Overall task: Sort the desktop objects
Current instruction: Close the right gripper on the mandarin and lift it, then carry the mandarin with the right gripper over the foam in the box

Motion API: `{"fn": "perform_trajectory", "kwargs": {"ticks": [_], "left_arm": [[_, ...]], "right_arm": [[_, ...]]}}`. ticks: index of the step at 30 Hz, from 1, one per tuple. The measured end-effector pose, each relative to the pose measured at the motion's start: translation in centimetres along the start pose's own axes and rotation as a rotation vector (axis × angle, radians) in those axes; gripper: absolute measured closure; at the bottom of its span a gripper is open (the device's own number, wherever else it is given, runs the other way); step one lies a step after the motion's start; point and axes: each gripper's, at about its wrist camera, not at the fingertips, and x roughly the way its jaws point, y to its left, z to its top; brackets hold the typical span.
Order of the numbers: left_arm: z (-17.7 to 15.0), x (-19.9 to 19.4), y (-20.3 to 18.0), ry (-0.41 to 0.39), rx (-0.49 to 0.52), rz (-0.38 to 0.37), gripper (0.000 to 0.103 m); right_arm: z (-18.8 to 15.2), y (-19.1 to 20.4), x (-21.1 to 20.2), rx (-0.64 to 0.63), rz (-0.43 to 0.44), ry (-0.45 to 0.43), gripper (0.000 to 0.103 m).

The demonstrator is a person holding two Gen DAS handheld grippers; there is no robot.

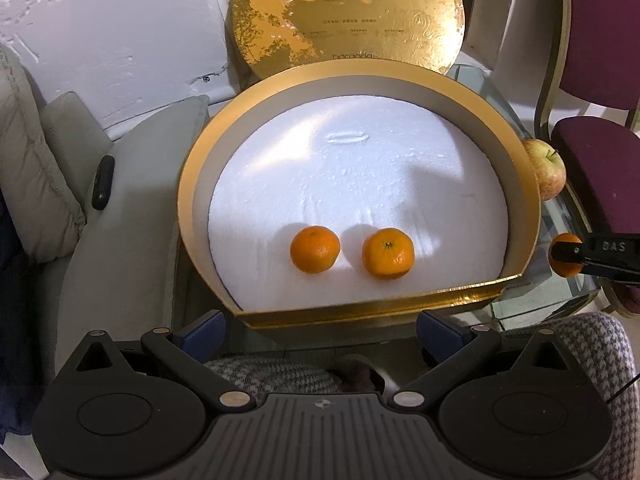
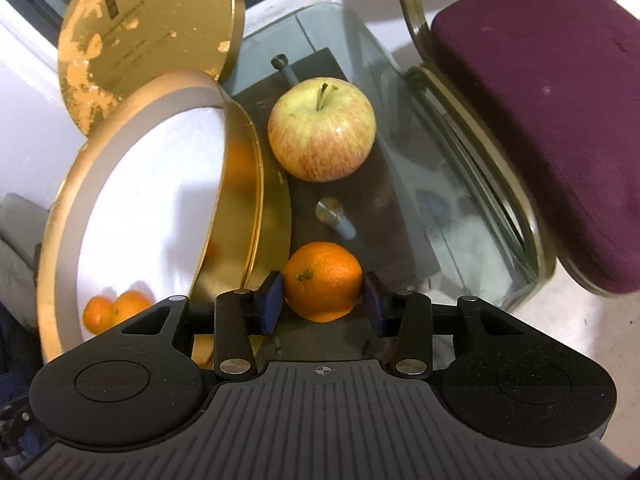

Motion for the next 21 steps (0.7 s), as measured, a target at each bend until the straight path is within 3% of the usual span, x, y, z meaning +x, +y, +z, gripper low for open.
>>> {"fn": "perform_trajectory", "kwargs": {"ticks": [21], "left_arm": [[-2.9,-5.1,1.5,-0.115,-0.051,-0.029,0.001]], "right_arm": [[-4.5,4.0,-10.4,-0.075,0.067,-0.127,0.059]]}}
